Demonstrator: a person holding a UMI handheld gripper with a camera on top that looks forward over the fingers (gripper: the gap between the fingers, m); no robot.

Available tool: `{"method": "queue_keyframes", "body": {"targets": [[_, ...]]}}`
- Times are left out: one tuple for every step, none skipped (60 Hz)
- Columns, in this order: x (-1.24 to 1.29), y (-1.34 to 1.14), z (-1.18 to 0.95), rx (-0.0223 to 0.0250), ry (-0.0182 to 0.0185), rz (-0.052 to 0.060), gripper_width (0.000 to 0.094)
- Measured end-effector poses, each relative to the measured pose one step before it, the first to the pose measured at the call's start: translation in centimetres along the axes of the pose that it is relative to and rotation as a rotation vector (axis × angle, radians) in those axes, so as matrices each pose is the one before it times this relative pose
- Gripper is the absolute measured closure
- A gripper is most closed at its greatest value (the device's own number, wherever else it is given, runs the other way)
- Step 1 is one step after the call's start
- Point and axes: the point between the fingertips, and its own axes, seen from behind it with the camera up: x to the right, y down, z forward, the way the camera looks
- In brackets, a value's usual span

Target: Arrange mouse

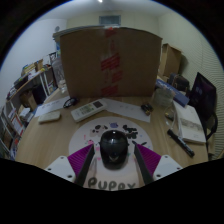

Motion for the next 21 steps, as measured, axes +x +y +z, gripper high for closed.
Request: {"method": "queue_keyframes", "body": {"targets": [[-0.018,-0.083,-0.767,0.0,0.00071,-0.0066,0.0092],[-0.038,-0.081,-0.716,0.00155,-0.00125,-0.003,0.0093],[-0.072,-0.119,-0.798,0.00261,-0.00262,-0.0017,0.0095],[-0.092,-0.138,-0.877,0.0035,-0.00377,0.0002,0.0096],[-0.137,-0.158,-0.906,0.00378,-0.00477,0.0031,0.0097],[-0.109,-0.101,-0.971,0.00392,-0.00482,0.0059,0.01],[-0.17,-0.082,-0.922,0.00593,-0.00533,0.0105,0.01],[-0.172,-0.17,-1.216,0.00464,-0.00374,0.0135,0.0099],[-0.152,-0.06,-1.06,0.00305,-0.00152,0.0122,0.0102],[-0.147,-0.024,-1.068,0.00287,-0.00102,0.0121,0.01],[-0.125,0.053,-1.03,0.00159,-0.00103,0.0106,0.0098],[-0.133,0.121,-1.041,0.00101,-0.00189,0.0086,0.0101],[-0.14,0.182,-1.014,0.00022,-0.00286,0.0068,0.0101],[-0.096,0.222,-1.017,-0.00045,-0.00093,0.0053,0.0104],[-0.066,0.267,-0.971,0.00087,0.00118,0.0055,0.0106],[0.058,0.358,-0.726,0.00078,0.00334,0.0052,0.0107],[-0.016,0.395,-0.733,0.00194,0.00402,0.0055,0.0108],[0.095,0.294,-1.152,-0.00045,0.0025,0.0058,0.0113],[0.123,0.308,-0.877,-0.00083,0.00272,0.0045,0.0114],[0.112,0.36,-0.868,-0.00006,0.00394,0.005,0.0116],[0.168,0.355,-0.831,0.00129,0.00481,0.0061,0.0117]]}}
